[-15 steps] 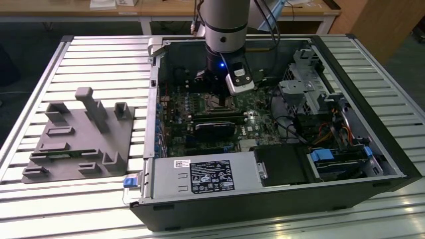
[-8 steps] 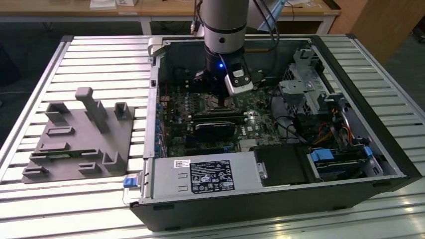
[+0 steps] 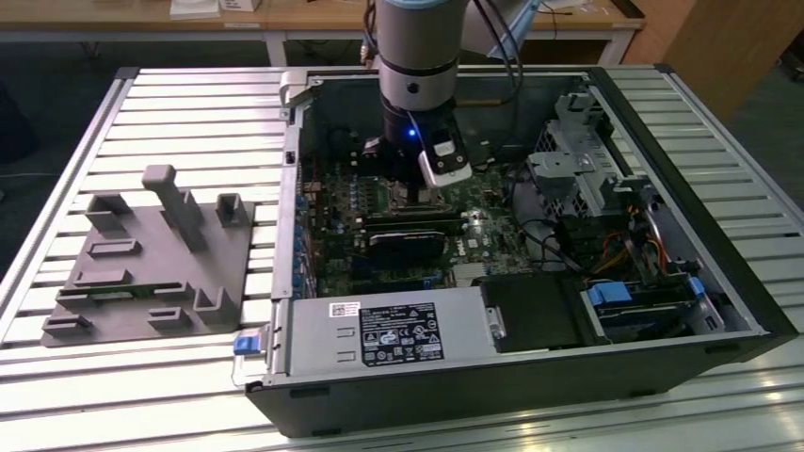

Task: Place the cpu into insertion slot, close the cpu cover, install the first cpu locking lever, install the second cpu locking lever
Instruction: 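Install the second cpu locking lever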

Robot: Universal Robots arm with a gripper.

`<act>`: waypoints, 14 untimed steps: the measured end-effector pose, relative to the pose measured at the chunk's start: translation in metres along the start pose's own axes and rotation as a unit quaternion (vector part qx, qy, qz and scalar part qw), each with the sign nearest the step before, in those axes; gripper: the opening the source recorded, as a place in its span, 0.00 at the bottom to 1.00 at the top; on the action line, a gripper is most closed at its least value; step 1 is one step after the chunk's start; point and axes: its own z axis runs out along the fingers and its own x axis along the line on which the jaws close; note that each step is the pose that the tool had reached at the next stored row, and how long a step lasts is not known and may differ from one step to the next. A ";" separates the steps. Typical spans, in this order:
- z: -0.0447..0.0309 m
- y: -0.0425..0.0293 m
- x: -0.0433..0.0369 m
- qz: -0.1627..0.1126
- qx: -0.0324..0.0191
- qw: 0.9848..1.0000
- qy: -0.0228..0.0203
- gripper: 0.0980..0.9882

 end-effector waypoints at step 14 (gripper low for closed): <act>0.0067 -0.0123 0.0048 -0.014 -0.036 0.999 0.011 0.01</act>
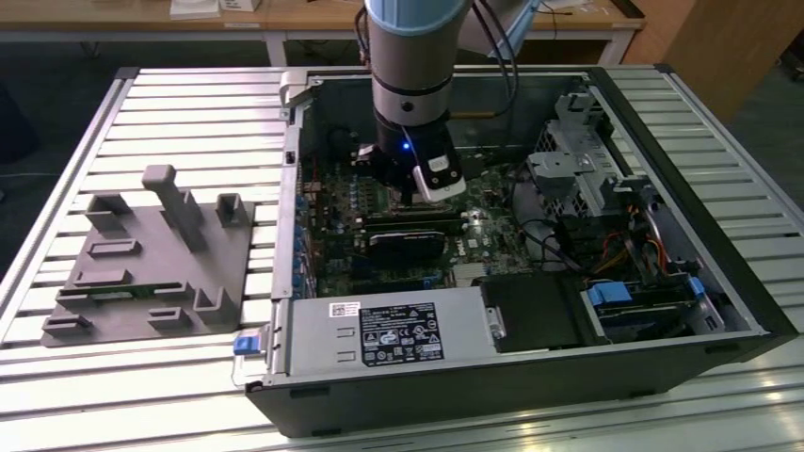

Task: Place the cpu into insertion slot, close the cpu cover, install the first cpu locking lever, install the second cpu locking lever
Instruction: 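Install the second cpu locking lever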

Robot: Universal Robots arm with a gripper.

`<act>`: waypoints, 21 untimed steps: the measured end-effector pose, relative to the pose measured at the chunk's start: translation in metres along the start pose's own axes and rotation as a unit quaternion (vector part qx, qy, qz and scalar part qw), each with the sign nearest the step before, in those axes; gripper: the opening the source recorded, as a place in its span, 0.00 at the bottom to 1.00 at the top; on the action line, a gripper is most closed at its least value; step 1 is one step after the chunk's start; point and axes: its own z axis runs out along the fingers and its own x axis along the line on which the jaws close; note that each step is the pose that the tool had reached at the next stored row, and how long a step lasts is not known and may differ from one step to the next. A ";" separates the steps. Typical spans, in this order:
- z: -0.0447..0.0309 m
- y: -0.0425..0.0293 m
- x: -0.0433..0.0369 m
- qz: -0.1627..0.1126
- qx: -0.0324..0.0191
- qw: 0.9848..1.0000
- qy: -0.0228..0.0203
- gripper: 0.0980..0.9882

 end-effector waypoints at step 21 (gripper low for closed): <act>0.0054 -0.0135 0.0009 -0.050 -0.018 0.999 0.012 0.01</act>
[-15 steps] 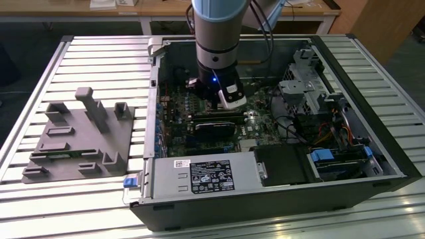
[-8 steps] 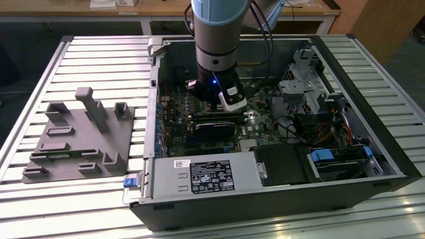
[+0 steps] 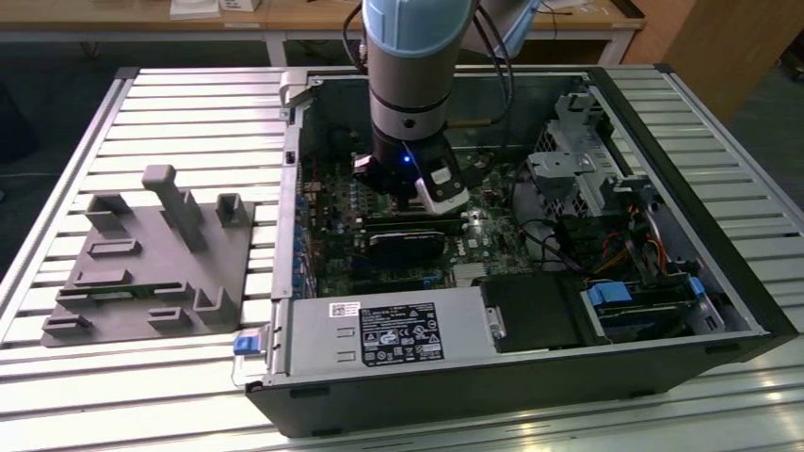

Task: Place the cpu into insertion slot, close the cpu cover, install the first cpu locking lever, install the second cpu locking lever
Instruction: 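Install the second cpu locking lever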

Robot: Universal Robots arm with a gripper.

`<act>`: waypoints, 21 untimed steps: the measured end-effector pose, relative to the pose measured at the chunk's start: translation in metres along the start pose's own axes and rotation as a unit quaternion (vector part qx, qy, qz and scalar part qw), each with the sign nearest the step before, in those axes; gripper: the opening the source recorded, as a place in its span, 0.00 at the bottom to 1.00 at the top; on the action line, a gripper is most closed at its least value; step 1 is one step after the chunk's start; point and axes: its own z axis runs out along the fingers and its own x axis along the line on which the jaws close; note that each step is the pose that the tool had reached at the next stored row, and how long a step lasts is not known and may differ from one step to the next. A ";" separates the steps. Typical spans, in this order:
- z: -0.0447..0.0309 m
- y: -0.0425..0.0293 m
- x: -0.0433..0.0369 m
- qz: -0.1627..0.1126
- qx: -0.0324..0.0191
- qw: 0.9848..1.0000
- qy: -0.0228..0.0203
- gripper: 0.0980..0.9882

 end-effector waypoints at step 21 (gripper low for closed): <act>0.0152 -0.0102 0.0043 -0.013 -0.023 1.000 0.006 0.01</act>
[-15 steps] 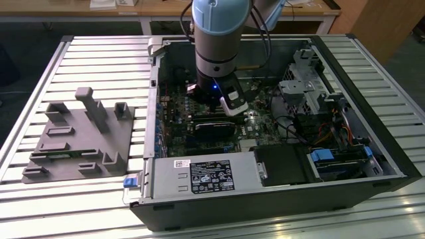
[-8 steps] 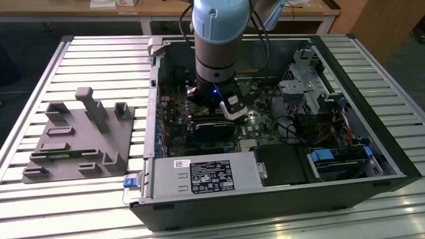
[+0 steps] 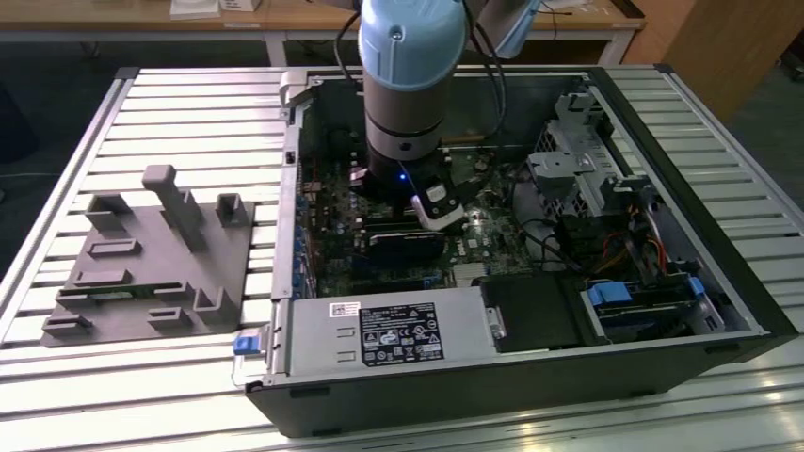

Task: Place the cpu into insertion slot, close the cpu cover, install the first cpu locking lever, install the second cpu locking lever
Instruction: 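Install the second cpu locking lever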

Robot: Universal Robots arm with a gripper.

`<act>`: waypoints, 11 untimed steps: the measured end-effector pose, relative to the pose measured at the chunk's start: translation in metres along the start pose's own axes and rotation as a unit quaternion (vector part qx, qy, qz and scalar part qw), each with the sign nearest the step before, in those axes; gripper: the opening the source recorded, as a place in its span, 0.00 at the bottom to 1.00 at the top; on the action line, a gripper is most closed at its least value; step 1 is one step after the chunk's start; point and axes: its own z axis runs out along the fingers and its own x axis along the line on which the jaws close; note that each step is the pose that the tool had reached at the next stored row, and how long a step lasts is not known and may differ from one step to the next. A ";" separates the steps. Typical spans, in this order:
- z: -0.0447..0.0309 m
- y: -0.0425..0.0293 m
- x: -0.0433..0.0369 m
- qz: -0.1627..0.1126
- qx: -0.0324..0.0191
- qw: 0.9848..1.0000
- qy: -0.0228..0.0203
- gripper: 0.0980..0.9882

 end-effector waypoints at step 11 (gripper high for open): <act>0.0035 -0.0017 0.0077 0.000 -0.014 1.000 0.001 0.01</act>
